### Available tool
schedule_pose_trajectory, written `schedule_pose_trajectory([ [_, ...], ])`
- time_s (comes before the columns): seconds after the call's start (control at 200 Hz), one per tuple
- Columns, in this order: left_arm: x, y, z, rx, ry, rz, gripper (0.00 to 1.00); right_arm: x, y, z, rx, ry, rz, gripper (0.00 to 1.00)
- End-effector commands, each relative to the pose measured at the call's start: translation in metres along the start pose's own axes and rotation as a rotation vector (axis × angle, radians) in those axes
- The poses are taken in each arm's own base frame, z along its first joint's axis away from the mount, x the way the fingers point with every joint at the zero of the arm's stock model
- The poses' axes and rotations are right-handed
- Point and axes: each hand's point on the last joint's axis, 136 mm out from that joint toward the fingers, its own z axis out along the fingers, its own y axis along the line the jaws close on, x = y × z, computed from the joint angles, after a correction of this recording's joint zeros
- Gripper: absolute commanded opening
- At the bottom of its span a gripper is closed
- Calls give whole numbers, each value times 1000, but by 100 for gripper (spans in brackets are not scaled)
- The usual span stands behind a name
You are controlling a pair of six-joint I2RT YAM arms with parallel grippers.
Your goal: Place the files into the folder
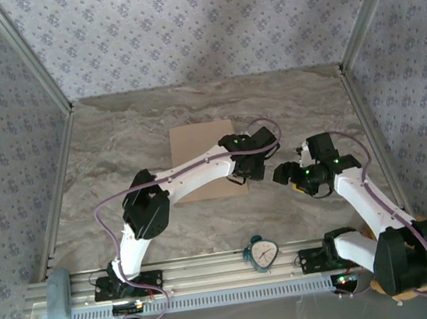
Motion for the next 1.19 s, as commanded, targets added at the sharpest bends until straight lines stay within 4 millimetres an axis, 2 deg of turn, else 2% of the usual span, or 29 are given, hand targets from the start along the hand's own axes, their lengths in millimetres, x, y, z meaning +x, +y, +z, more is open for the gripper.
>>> schedule_pose_trajectory([
  [0.0, -15, 1, -31, 31, -51, -3, 46, 3, -5, -4, 21, -3, 21, 76],
  [0.11, -31, 11, -52, 33, -131, -9, 56, -6, 1, -9, 8, -40, 3, 77],
  [0.305, -59, 45, -100, 17, -333, 40, 86, -37, 7, -28, 46, -176, -39, 85],
  [0.435, -74, 98, -129, -65, -459, -8, 100, -61, 7, -46, 98, -306, -85, 91],
  [0.505, -77, 134, -139, -119, -509, -56, 100, -74, 5, -57, 130, -389, -111, 93],
  [0.6, -73, 194, -149, -219, -569, -151, 100, -91, 2, -65, 167, -486, -147, 99],
  [0.695, -56, 260, -158, -369, -639, -252, 100, -103, -5, -67, 215, -537, -161, 100],
  [0.775, -35, 312, -160, -478, -670, -330, 100, -115, -17, -71, 291, -588, -163, 100],
  [0.845, -14, 350, -155, -553, -683, -364, 100, -126, -34, -79, 398, -662, -147, 100],
  [0.944, 19, 399, -136, -639, -676, -410, 100, -135, -58, -83, 524, -721, -135, 100],
  [1.049, 49, 433, -117, -680, -650, -454, 100, -145, -71, -81, 590, -783, -177, 100],
  [1.189, 70, 449, -89, -644, -640, -459, 100, -162, -83, -76, 584, -871, -217, 100],
])
